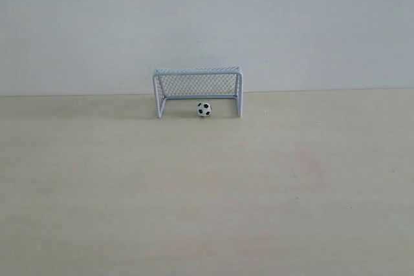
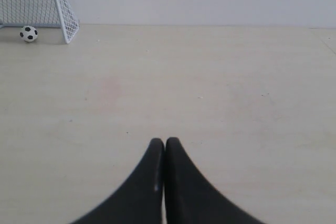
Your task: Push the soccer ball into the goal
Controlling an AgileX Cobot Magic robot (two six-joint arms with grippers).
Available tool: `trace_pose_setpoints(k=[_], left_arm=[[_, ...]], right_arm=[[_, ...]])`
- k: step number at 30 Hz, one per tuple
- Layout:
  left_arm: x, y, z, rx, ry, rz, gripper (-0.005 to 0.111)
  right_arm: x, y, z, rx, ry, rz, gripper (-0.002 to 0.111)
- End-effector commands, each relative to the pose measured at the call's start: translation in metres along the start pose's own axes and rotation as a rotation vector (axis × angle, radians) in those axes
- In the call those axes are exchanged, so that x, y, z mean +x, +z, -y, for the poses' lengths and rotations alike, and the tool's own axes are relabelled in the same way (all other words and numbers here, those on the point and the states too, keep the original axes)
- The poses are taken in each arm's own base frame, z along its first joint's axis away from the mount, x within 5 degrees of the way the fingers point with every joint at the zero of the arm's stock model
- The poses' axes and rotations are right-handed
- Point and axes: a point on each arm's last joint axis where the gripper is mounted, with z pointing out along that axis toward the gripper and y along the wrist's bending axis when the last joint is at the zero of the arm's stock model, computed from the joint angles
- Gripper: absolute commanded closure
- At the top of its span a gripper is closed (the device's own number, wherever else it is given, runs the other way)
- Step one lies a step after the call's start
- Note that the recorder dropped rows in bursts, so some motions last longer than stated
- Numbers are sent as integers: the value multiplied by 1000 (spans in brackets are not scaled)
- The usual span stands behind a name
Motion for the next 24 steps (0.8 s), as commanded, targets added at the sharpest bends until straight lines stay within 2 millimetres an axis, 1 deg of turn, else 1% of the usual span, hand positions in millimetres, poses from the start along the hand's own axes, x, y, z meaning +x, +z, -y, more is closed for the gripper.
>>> trace_pose_setpoints(k=[1, 4, 6, 9, 12, 19, 24], left_arm=[[17, -36, 3, -33, -109, 4, 102], [23, -60, 7, -33, -109, -5, 102], [25, -75, 10, -28, -140, -1, 102], [24, -93, 14, -30, -203, 41, 102], [25, -109, 17, -34, -219, 87, 102], [24, -137, 22, -52, -214, 205, 102], [25, -148, 24, -63, -207, 252, 102]], right_arm=[[-1, 0, 0, 4, -5, 16, 108], [-1, 0, 0, 4, -5, 16, 108], [-1, 0, 0, 4, -5, 13, 108], [-1, 0, 0, 4, -5, 12, 108], [-1, 0, 0, 4, -5, 12, 108], [-1, 0, 0, 4, -5, 12, 108], [-1, 0, 0, 4, -5, 12, 108]])
